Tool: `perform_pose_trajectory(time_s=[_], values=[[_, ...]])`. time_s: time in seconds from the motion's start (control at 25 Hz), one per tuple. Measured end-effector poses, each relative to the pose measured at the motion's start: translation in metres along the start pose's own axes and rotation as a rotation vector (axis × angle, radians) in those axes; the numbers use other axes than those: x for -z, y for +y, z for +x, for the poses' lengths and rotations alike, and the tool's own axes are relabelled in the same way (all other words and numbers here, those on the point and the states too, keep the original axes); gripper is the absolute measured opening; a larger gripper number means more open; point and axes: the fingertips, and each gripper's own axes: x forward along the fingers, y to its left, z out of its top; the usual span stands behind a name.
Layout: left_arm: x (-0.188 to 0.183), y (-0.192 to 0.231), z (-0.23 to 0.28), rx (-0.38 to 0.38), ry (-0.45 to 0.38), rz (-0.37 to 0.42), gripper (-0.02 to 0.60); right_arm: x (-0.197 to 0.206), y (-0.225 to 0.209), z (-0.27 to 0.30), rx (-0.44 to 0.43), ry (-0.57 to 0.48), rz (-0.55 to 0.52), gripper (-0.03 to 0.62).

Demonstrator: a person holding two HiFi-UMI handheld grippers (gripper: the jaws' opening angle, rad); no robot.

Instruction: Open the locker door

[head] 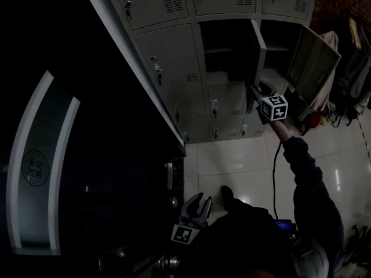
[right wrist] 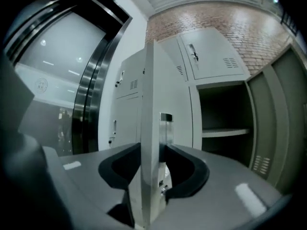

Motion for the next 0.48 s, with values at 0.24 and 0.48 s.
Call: perform_pose_trajectory(time_s=[0.24,0.48], values=[[0.022,-0.059,-0.061,0.063,0.017,0.001,0.132,-0.006,-0.034,-0.034,0.117,0.145,-0.058,0.176],[0.042,-0.105,-0.088,0.123,0.045,-0.036,0.132,0.065,0.081,-0.172,-0.019,0.138,-0.02,0.146]])
